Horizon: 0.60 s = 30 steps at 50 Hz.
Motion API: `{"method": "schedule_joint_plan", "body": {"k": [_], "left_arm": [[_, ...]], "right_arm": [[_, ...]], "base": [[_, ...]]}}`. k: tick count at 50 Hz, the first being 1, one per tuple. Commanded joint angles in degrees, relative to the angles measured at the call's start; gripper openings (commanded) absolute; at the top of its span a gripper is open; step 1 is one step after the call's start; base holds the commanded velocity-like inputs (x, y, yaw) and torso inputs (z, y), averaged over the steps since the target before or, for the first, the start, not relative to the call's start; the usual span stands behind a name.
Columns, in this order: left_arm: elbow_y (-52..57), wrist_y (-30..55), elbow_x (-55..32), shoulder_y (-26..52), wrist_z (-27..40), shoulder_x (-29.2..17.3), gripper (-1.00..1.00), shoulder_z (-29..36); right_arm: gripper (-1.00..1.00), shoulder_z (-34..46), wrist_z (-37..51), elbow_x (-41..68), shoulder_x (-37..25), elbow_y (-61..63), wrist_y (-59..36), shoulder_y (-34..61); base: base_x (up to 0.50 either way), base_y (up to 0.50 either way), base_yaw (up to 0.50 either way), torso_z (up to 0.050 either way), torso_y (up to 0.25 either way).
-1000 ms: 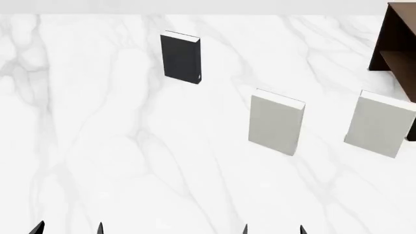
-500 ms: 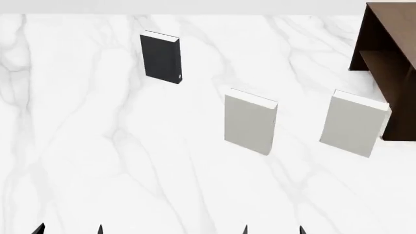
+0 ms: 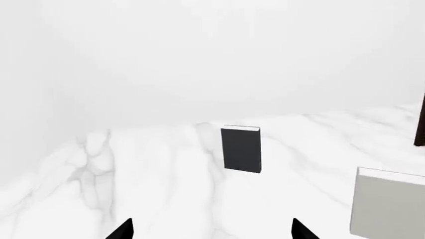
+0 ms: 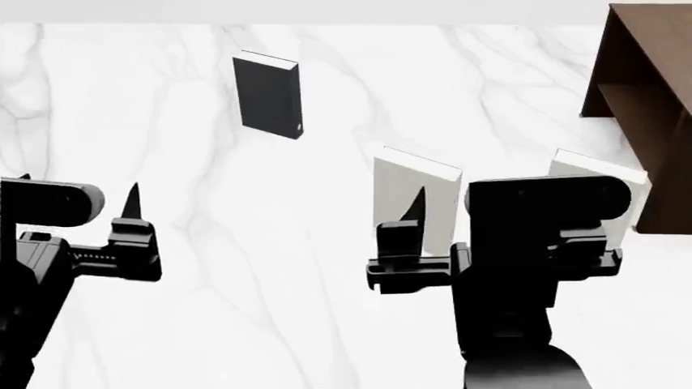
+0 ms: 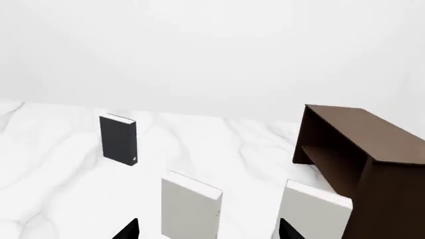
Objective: Pick up the book on the left and place it on top of the shelf.
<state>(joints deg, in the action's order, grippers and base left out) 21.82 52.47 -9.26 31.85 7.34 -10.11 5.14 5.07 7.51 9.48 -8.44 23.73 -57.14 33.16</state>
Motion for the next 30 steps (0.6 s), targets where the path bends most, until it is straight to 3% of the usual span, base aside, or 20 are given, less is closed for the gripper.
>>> {"method": "schedule_joint_plan", "body": {"k": [1, 30], "left_arm": [[3.63, 8.83, -0.62, 7.26, -1.99, -0.38, 1.00, -1.64], [-0.41, 4.35, -0.59, 6.35, -1.41, -1.00, 1.00, -1.02]], "right_arm": [[1.00, -3.60, -2.84, 2.25, 1.01, 3.34, -13.16, 9.18], [1.00, -0.57, -0.45, 0.48, -0.04, -2.75, -6.99, 8.29]], "base": [[0.18, 0.00, 0.00, 0.000, 0.000], [0.50, 0.00, 0.00, 0.000, 0.001]]}}
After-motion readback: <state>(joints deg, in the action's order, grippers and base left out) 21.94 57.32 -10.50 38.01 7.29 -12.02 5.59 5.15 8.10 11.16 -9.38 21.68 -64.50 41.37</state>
